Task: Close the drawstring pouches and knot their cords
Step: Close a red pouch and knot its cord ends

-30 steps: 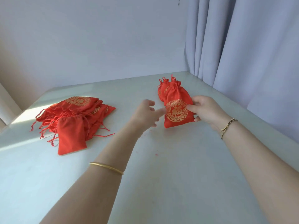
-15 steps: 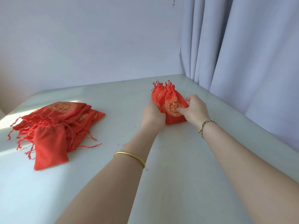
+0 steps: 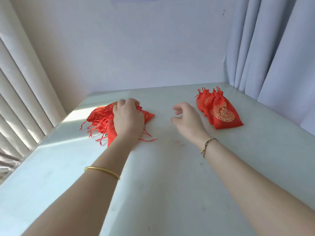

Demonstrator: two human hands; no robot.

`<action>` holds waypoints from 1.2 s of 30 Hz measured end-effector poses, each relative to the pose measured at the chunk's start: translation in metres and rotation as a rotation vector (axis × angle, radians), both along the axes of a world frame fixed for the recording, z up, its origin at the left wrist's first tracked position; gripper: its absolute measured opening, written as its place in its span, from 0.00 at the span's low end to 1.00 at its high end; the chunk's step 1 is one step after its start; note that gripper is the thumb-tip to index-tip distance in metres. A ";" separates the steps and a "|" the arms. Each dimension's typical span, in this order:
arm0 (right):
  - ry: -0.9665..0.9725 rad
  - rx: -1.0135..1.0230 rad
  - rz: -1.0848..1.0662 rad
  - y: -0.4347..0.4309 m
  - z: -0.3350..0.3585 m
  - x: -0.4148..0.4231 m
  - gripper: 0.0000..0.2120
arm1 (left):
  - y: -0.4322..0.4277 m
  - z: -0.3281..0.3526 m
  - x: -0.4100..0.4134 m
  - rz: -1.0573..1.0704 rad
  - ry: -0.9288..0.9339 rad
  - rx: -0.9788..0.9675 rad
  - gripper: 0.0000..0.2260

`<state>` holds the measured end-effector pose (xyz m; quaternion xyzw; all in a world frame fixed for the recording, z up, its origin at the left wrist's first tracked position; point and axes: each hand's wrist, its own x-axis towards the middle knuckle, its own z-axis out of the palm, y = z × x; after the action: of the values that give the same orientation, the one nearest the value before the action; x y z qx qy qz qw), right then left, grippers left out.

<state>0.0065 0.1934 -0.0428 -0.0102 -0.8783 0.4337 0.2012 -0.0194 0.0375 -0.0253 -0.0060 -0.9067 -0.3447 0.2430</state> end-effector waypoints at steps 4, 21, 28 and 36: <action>-0.144 -0.285 0.190 -0.060 -0.007 0.003 0.14 | -0.060 -0.003 0.000 0.116 -0.017 0.026 0.13; -0.238 -0.471 0.286 -0.095 -0.013 -0.004 0.14 | -0.080 -0.017 0.008 -0.015 -0.159 0.165 0.04; -0.149 -0.458 0.359 -0.056 0.013 0.018 0.17 | -0.051 0.020 0.036 -0.409 -0.200 0.333 0.06; -0.055 -0.075 0.216 0.018 0.025 0.015 0.08 | 0.008 0.001 0.024 -0.505 -0.239 0.418 0.05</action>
<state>0.0214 0.2116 -0.0174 0.0652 -0.8626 0.4851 0.1284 0.0048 0.0453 -0.0247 -0.1398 -0.8086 -0.5703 0.0382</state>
